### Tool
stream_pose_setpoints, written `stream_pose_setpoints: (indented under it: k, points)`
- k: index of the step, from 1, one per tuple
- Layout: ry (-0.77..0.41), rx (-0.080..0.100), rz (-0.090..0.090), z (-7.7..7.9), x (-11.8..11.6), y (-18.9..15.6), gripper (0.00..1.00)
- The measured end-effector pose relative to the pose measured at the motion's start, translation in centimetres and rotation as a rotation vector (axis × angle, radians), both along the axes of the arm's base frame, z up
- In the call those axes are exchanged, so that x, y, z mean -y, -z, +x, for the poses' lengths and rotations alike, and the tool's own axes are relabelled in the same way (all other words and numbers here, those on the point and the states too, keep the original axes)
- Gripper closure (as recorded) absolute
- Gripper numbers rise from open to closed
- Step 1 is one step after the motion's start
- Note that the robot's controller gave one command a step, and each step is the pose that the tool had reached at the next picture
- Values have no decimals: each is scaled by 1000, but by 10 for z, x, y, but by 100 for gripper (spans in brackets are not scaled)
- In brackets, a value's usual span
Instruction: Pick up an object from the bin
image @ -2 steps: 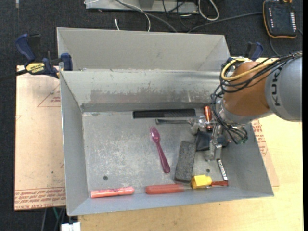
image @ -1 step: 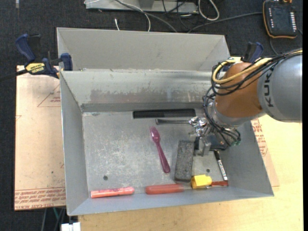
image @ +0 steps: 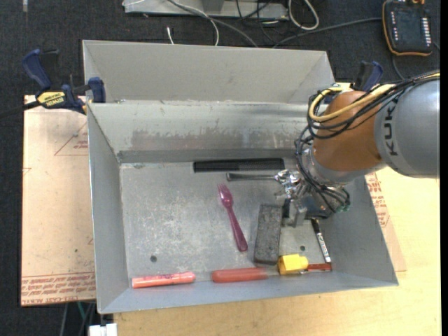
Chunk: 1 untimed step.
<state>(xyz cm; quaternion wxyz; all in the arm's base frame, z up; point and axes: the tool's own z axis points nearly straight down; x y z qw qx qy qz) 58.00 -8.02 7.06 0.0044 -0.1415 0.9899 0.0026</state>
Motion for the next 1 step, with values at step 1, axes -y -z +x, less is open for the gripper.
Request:
stream_pose_setpoints:
  k: [1]
  points:
    - [-1, -2, 0, -1, 0, -7, 100]
